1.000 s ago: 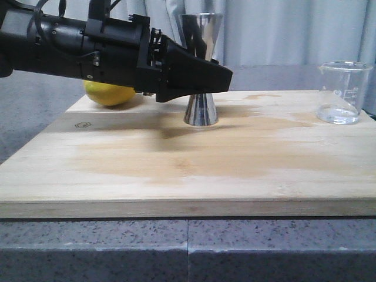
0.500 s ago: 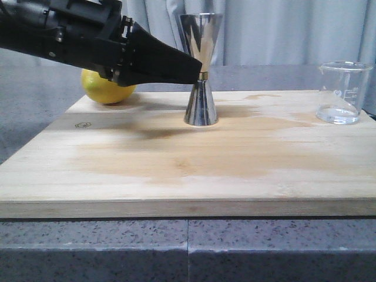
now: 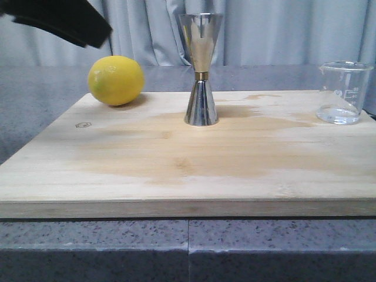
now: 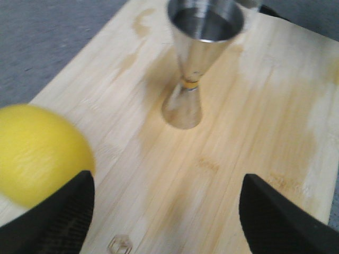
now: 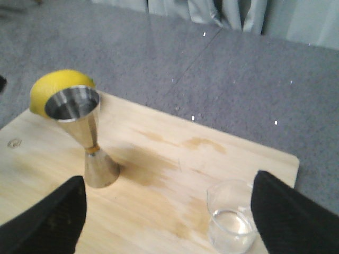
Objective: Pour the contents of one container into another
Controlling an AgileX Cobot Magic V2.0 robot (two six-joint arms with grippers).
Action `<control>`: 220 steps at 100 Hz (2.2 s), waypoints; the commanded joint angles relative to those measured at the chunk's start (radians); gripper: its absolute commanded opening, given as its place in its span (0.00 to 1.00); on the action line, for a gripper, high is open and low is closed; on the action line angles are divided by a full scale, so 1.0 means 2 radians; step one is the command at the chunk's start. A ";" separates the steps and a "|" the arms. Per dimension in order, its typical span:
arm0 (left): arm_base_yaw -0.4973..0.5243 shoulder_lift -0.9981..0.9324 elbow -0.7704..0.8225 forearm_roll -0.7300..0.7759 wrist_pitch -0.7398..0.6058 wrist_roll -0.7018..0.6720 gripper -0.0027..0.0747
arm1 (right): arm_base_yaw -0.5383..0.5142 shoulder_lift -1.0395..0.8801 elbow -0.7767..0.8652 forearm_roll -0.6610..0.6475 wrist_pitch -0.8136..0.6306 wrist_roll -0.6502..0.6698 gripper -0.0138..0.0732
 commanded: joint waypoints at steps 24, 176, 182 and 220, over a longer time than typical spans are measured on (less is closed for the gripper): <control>0.044 -0.170 -0.014 0.201 -0.015 -0.302 0.71 | -0.087 -0.008 -0.075 -0.045 0.177 0.000 0.82; 0.059 -0.327 0.061 0.496 0.047 -0.639 0.11 | -0.171 -0.133 -0.072 -0.126 0.290 0.092 0.21; 0.059 -0.327 0.061 0.496 0.047 -0.639 0.06 | -0.171 -0.133 -0.072 -0.126 0.290 0.092 0.15; 0.059 -0.327 0.061 0.496 0.045 -0.639 0.01 | -0.171 -0.133 -0.072 -0.128 0.269 0.092 0.08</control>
